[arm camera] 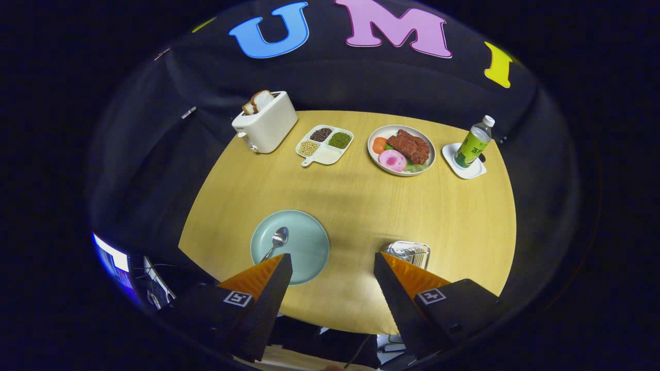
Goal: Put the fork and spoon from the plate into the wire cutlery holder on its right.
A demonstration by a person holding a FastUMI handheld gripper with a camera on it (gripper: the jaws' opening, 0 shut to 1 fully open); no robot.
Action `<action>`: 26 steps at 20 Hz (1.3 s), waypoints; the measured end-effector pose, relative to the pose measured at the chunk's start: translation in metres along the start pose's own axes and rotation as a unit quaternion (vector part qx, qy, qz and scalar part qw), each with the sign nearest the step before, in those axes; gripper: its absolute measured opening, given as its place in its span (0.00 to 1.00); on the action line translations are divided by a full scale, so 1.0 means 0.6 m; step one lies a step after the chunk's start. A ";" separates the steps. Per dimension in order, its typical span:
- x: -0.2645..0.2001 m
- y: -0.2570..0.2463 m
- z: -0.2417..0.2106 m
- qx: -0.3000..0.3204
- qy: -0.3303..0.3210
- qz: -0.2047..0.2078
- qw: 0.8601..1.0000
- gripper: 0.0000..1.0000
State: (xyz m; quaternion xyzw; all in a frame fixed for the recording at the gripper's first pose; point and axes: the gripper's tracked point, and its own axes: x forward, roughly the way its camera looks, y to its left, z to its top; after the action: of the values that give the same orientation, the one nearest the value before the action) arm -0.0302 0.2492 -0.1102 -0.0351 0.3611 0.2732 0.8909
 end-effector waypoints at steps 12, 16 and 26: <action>0.212 0.167 -0.160 0.045 0.121 0.018 0.991 1.00; 0.266 0.173 -0.172 0.061 0.139 -0.004 0.988 0.99; 0.326 0.170 -0.229 0.060 0.197 -0.049 0.977 1.00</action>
State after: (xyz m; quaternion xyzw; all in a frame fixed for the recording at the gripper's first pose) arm -0.0527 0.3904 -0.3272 -0.0518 0.5429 0.1948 0.8153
